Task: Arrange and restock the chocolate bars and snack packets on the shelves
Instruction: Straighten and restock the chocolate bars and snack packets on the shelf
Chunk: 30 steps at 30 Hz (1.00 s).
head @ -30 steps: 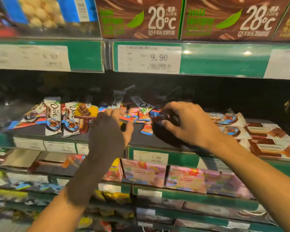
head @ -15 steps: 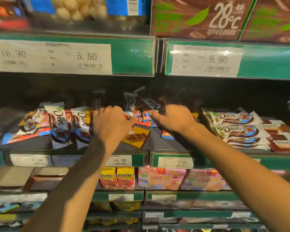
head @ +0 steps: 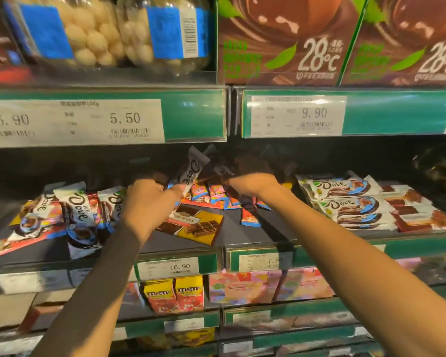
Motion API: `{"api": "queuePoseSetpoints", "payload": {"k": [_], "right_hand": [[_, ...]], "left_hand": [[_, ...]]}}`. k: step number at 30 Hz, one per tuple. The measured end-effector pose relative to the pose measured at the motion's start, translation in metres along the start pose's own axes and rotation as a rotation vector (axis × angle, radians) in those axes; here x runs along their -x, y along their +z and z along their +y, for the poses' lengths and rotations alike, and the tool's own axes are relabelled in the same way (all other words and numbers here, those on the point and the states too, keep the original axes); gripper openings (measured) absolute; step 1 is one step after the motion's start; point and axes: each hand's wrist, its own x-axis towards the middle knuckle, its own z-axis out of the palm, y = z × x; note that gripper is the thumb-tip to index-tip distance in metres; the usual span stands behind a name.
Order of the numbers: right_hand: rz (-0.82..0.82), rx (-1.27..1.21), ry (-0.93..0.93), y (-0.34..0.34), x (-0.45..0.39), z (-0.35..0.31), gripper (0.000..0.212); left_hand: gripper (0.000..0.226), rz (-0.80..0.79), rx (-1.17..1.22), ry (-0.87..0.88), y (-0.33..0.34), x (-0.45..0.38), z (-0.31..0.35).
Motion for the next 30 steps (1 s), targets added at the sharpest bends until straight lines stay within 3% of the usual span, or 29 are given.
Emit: {"api": "queuePoseSetpoints", "payload": {"k": [4,8,13,18,24,30], "right_hand": [[-0.042,-0.040,0.010,-0.011,0.008,0.006,0.035],[0.093,-0.147,-0.072,-0.039,0.036,0.019,0.032],[0.094,-0.622,0.121,-0.078,0.077,0.066,0.015],[0.098,-0.759,0.212,-0.105,0.101,0.125,0.034],[0.179,-0.843,0.199,-0.130,0.129,0.177,0.033],[0.237,-0.861,0.352,-0.149,0.141,0.219,0.059]], "left_hand": [[0.011,-0.090,0.193,0.013,0.001,0.010,0.002],[0.016,-0.173,0.218,0.034,0.011,0.025,0.009],[0.016,-0.248,0.228,0.054,0.038,0.040,0.024],[0.006,-0.342,0.208,0.129,0.073,0.055,0.051],[0.009,-0.456,0.119,0.197,0.122,0.066,0.081],[0.011,-0.520,0.033,0.271,0.167,0.066,0.110]]}}
